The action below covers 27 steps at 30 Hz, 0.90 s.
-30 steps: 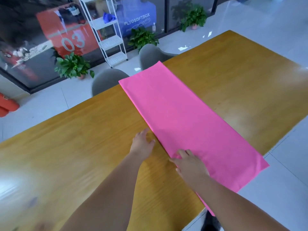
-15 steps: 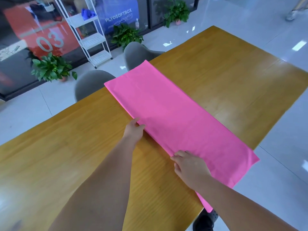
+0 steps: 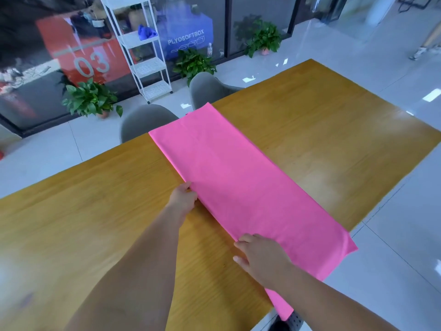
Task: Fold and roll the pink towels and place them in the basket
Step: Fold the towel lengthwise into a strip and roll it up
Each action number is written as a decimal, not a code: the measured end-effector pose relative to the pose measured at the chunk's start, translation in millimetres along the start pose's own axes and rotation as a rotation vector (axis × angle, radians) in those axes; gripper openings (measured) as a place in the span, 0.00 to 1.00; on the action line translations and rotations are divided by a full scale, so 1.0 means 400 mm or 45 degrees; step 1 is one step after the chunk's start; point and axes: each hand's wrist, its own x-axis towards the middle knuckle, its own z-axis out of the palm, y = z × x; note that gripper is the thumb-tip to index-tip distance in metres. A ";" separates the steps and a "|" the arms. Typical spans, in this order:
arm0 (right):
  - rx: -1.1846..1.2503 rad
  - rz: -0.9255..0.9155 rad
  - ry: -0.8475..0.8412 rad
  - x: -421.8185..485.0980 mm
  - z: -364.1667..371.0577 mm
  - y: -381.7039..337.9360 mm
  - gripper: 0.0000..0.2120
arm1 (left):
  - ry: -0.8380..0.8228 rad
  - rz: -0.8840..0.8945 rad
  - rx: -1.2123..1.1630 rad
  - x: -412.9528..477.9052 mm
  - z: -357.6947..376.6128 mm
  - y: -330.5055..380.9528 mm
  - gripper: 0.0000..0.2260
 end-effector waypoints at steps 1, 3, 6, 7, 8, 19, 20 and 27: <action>0.028 -0.010 0.012 -0.006 0.001 0.003 0.27 | 0.013 0.002 -0.008 -0.011 -0.003 0.002 0.26; 0.086 -0.005 0.035 -0.016 -0.007 0.011 0.27 | 0.025 0.025 -0.033 -0.029 -0.003 0.018 0.25; 0.185 0.044 0.074 -0.026 -0.023 0.032 0.33 | 0.014 0.052 -0.088 -0.056 0.009 0.058 0.25; 0.238 0.063 0.098 -0.030 -0.030 0.044 0.39 | 0.002 0.056 -0.114 -0.063 0.016 0.069 0.25; 0.302 0.076 0.140 -0.036 -0.037 0.057 0.44 | -0.007 0.066 -0.141 -0.070 0.025 0.082 0.26; 0.612 0.125 0.315 -0.050 -0.168 0.257 0.21 | -0.021 0.114 -0.346 -0.076 0.153 0.241 0.23; 0.651 0.126 0.324 -0.047 -0.179 0.282 0.21 | -0.017 0.114 -0.369 -0.078 0.170 0.259 0.25; 0.921 0.100 0.339 -0.033 -0.233 0.452 0.20 | -0.024 0.134 -0.415 -0.050 0.312 0.361 0.30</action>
